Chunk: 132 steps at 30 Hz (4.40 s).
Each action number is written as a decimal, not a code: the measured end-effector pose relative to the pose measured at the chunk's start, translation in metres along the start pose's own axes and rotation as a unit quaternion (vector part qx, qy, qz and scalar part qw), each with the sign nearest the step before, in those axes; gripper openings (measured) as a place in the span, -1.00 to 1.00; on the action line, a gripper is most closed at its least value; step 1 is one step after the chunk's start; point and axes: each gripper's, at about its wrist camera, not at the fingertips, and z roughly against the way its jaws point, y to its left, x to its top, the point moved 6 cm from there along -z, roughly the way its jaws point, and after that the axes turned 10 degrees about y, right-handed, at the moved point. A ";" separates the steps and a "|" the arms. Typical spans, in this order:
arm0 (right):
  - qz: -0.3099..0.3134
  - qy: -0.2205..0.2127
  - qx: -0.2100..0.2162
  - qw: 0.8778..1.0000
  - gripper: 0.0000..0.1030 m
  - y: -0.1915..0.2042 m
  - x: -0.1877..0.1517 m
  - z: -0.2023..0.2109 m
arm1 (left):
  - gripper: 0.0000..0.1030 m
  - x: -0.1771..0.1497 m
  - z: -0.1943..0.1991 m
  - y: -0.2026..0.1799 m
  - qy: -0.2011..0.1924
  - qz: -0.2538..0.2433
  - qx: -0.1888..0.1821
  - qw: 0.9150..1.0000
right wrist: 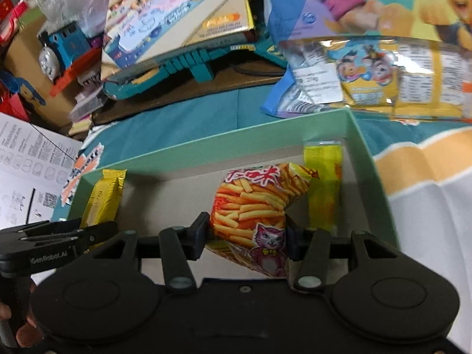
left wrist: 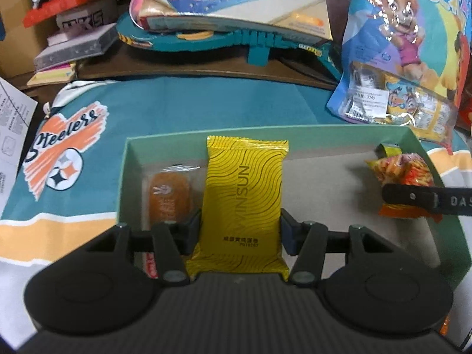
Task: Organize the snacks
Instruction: 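Lower both packets into the green tray and open both tools, then grasp the orange WINSUN packet with right tool while left grasps the red stick packet, then carry both packets into the green tray and open both tools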
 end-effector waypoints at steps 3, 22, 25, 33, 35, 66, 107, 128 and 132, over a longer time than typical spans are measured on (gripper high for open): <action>0.007 -0.008 -0.005 1.000 0.03 0.000 0.007 -0.005 | 0.06 0.002 -0.010 -0.002 0.006 -0.001 0.008 1.000; -0.032 -0.053 -0.001 0.998 1.00 -0.007 -0.034 0.062 | 0.99 -0.031 0.046 -0.030 -0.022 -0.020 -0.001 1.000; -0.037 -0.054 0.006 0.998 1.00 -0.007 -0.055 0.078 | 1.00 -0.048 0.058 -0.031 -0.021 -0.017 -0.002 1.000; -0.051 -0.059 0.012 0.997 1.00 -0.011 -0.108 0.114 | 1.00 -0.099 0.088 -0.037 -0.020 -0.020 -0.015 0.999; -0.053 -0.057 0.013 0.997 1.00 -0.014 -0.122 0.118 | 1.00 -0.113 0.092 -0.039 -0.017 -0.024 -0.015 0.999; -0.033 0.021 0.074 0.997 1.00 -0.017 -0.184 0.071 | 0.51 -0.182 0.064 -0.056 0.023 -0.076 -0.011 0.997; 0.077 0.041 -0.077 0.993 0.11 0.001 -0.291 0.117 | 0.43 -0.205 0.077 -0.079 0.012 -0.127 -0.038 0.991; -0.030 -0.020 -0.039 0.999 0.12 -0.031 -0.262 0.111 | -0.41 -0.209 0.062 -0.096 0.056 -0.148 -0.040 0.987; -0.031 -0.024 -0.033 0.999 0.14 -0.032 -0.263 0.111 | -0.09 -0.202 0.052 -0.109 0.054 -0.177 -0.020 0.983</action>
